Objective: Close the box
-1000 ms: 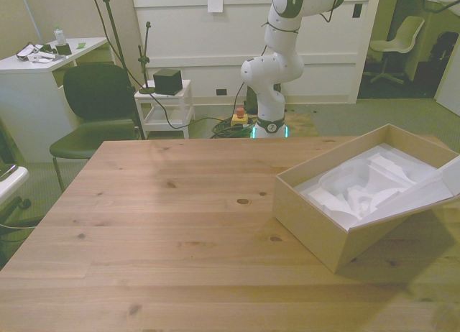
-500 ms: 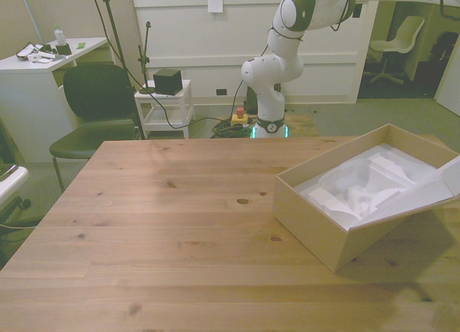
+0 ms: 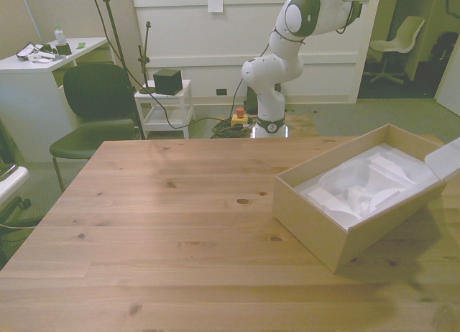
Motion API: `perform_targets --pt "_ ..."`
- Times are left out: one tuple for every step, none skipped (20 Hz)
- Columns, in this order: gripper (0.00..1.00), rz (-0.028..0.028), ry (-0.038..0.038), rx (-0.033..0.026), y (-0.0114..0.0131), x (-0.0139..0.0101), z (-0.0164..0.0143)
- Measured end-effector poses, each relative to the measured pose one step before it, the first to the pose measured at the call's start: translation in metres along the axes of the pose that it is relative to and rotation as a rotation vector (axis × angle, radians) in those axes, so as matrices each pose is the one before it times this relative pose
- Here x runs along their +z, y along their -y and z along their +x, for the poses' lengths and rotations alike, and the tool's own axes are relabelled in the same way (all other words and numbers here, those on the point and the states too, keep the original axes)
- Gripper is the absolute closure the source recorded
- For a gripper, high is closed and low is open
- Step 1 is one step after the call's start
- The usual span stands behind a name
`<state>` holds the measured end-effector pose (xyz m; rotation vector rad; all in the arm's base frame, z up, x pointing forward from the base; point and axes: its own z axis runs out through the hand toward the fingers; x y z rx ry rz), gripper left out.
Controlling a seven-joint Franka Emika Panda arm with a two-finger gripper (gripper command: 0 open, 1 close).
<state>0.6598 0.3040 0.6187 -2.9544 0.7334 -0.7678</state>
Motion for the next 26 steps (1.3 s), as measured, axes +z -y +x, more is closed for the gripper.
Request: perform_targets --pt "0.0 -0.00564 0.01011 0.0233 -0.00404 -0.00776 -0.00256" --pt "0.0 -0.0063 0.01061 0.02555 -0.00537 -0.00785 -0.00265" --pt "0.0 -0.01027 0.015 0.02509 -0.00658 -0.00741 -0.00395" --pt "0.0 -0.00761 0.02234 0.0241 -0.00734 -0.00676 -0.00454" --pt "0.0 -0.0072 0.02778 0.02304 -0.00843 -0.00643 -0.00468" --pt "0.0 -0.00378 0.025 0.02082 -0.00853 -0.00509 -0.00394" --pt "0.0 -0.00184 0.0189 0.01675 -0.00888 -0.0043 -0.00297" --pt "0.0 -0.00234 0.01633 0.01766 -0.00942 -0.00405 -0.00278" --pt "0.0 -0.00166 0.01133 0.0175 -0.00893 -0.00355 -0.00311" --pt "0.0 0.00448 0.00857 0.01586 -0.00877 -0.00501 -0.00359" --pt "0.0 0.00736 0.00559 0.01534 -0.0088 -0.00592 -0.00422" --pt "0.0 0.00818 0.00197 0.01477 -0.00863 -0.00606 -0.00472" --pt "0.0 0.0094 0.00065 0.0133 -0.00891 -0.00564 -0.00488" --pt "0.0 0.00998 -0.00139 0.01108 -0.00932 -0.00497 -0.00482" --pt "0.0 0.00572 -0.00338 0.00847 -0.00936 -0.00287 -0.0047" --pt "0.0 0.00338 -0.00142 0.00945 -0.00937 -0.00104 -0.00465" --pt "0.0 -0.00101 0.00129 0.01475 -0.01011 0.00178 -0.00318" --pt "0.0 -0.00295 0.00171 0.01709 -0.00993 0.00358 -0.00169" --pt "0.0 -0.00208 0.00743 0.01704 -0.0092 0.0042 0.00038" --pt "0.0 0.00106 0.00812 0.01999 -0.00867 0.0039 0.00358" --pt "0.0 0.00118 0.0027 0.01802 -0.00732 0.00398 0.0048" --pt "0.0 0.00227 0.00098 0.01778 -0.00651 0.00392 0.00536" --pt "0.0 0.00107 0.00123 0.01654 -0.00576 0.00373 0.00509" --pt "0.0 -0.00034 0.00167 0.01246 -0.00494 0.00277 0.00334" --pt "0.0 0.00139 0.00011 0.00911 -0.00409 0.00145 0.00225" --pt "0.0 0.00026 -0.00088 0.00549 -0.00355 0.00069 0.00094"
